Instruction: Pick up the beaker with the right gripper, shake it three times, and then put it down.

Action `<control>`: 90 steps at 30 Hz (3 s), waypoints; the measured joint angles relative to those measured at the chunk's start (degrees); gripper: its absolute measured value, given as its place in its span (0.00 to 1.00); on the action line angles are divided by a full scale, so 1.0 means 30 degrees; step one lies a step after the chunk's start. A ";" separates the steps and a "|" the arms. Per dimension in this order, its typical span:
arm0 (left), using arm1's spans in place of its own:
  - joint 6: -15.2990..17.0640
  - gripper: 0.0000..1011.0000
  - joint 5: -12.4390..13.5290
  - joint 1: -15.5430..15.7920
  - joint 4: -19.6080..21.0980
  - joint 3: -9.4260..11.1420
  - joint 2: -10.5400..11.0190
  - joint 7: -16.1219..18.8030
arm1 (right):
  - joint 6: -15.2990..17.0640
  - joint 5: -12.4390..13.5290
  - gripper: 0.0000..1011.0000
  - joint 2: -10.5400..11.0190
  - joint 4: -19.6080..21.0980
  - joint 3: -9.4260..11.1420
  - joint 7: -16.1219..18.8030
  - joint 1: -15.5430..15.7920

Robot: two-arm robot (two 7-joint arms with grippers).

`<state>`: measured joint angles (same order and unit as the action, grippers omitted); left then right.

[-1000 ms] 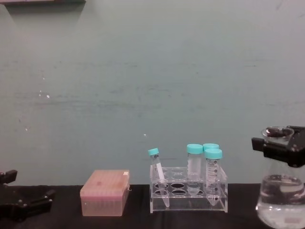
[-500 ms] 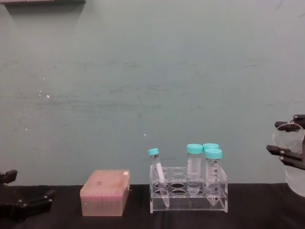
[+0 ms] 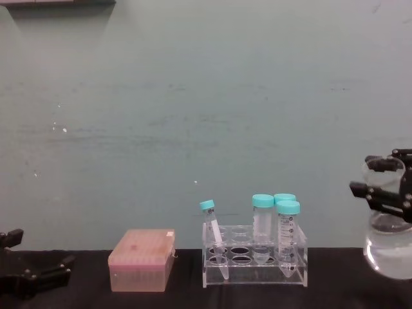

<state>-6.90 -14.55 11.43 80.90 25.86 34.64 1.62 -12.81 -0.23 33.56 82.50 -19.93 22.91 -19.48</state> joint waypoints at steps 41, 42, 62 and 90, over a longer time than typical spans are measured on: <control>0.0000 0.99 0.0000 0.0000 0.0001 -0.0001 0.0000 0.0000 | 0.8524 0.9658 0.47 -0.1666 0.1449 0.1824 0.0761 0.0621; 0.0000 0.99 0.0000 0.0000 0.0001 0.0000 0.0000 0.0001 | 0.8520 0.9655 0.47 -0.1668 0.1447 0.1830 0.0762 0.0621; 0.0000 0.99 0.0001 0.0000 0.0000 0.0000 0.0000 0.0001 | 0.8171 0.9656 0.47 -0.1671 0.1366 0.1898 0.0742 0.0674; 0.0000 0.99 0.0001 0.0000 0.0000 0.0000 0.0000 0.0000 | 0.7301 1.0082 0.47 -0.1829 0.0253 0.0699 0.0317 0.0420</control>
<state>-6.90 -14.55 11.43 80.90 25.86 34.64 1.62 9.09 30.02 28.07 83.26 -17.83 23.86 -18.22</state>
